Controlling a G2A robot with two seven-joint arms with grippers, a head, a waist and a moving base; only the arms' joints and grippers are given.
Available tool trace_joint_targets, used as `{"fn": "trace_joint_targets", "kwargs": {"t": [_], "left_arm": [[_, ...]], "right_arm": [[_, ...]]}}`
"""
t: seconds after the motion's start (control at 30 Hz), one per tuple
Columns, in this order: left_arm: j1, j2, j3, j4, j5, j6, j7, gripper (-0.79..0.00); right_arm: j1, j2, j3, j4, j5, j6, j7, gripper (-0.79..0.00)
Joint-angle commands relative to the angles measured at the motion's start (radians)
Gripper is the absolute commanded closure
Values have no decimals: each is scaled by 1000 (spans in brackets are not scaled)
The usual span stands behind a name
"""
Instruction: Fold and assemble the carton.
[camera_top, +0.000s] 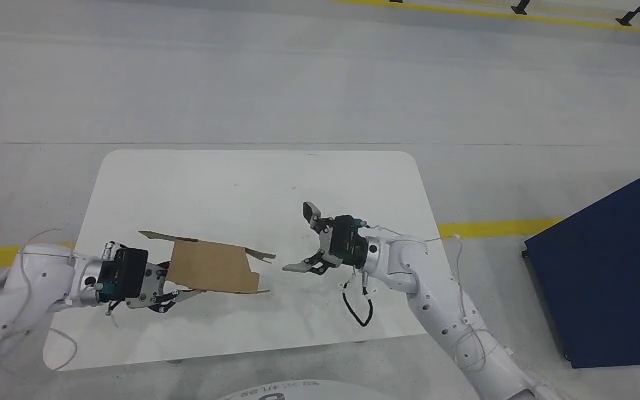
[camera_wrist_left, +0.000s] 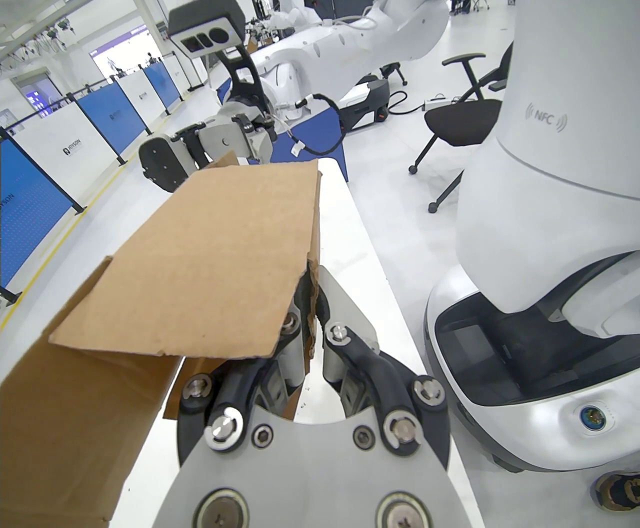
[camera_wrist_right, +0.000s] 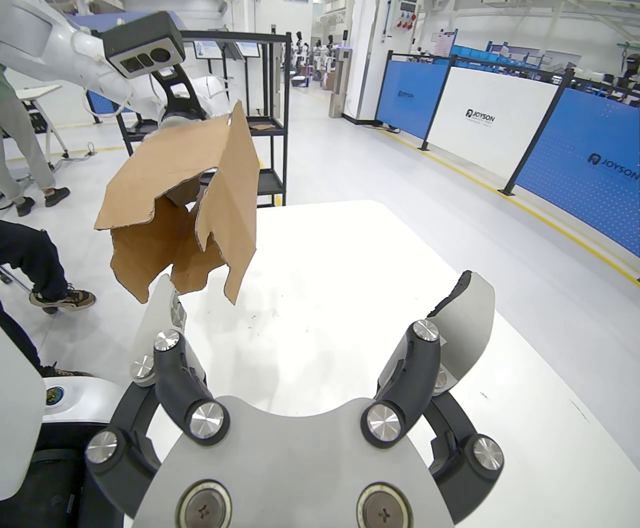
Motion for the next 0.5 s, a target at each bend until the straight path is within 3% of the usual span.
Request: {"fn": "trace_joint_targets", "kwargs": {"t": [0.0,0.13,0.3,0.47], "left_arm": [[-7,-8,4,6,2,-3,-14,0],[-14,-22,8,12,-9,-5,-41,0],[-20,-34,8,20,-17,-16,-52,0],[-23,-43,7,26,-16,-25,-59,0]], "right_arm": [[-6,-3,-16,-11,-30,35,-12,-785],[-14,-7,-30,-16,-56,73,-46,-785],[-55,-13,-42,-49,-151,232,-85,-785],[-66,-15,-60,-57,-183,245,-96,-785]]}}
